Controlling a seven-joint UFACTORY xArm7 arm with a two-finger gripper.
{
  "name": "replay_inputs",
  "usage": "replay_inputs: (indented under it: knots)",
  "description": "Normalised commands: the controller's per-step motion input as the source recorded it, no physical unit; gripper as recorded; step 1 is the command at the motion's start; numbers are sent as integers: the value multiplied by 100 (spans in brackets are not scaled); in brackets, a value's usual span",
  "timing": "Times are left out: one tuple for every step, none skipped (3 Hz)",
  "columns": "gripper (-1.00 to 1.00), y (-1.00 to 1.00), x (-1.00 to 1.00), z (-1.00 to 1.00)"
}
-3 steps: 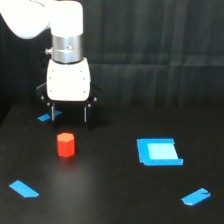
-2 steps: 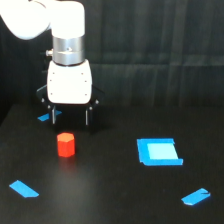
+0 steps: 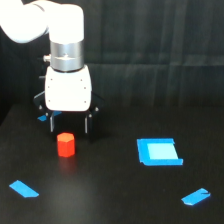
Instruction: Pick up the red object from the table
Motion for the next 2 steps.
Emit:
replay_inputs:
  knots:
    - [100, -66, 0, -33]
    - [100, -57, 15, -42]
